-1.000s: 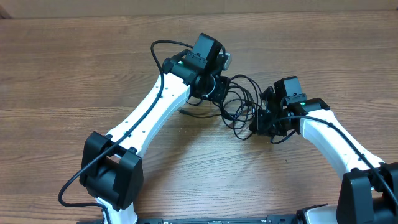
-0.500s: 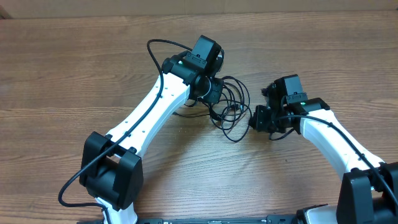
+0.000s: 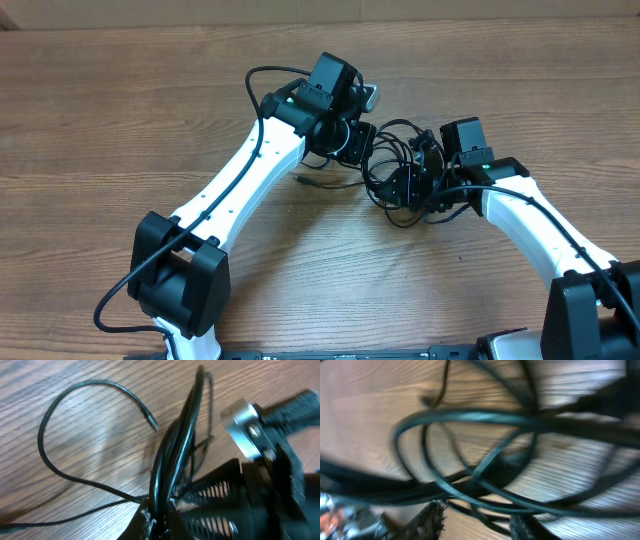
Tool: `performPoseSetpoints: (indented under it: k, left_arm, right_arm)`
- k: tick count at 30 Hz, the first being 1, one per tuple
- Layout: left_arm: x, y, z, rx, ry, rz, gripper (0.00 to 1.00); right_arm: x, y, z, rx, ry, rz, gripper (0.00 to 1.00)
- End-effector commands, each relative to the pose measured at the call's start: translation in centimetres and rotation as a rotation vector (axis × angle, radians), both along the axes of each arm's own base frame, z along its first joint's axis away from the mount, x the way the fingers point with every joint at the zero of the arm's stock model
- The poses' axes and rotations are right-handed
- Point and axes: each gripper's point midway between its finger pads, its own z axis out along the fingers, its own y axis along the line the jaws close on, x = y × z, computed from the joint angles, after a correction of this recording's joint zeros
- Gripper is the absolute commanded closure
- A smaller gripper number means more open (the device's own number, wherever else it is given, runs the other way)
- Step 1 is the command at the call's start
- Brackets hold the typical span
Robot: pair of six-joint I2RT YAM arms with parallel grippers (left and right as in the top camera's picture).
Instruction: Untangle cables
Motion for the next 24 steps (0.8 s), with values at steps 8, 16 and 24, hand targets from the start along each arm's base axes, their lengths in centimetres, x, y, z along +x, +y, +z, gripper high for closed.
performPoseSetpoints:
  k: [8,16,24]
  left_arm:
    - [-0.7,-0.2,0.9,-0.050,0.026,-0.042,0.96]
    - [-0.2,2.8,-0.8,0.103,0.021,0.027,0.96]
    - [0.6,8.8,-2.8,0.424,-0.014,0.188,0.96]
  right_arm:
    - [1.5,-2.1,-0.9,-0.105,0.035,-0.197,0.96]
    - [1.8,-3.5,-1.5,-0.184,0.030,-0.244,0.96]
    - [1.9,-11.0,-3.0,-0.512,0.044,-0.513,0.96]
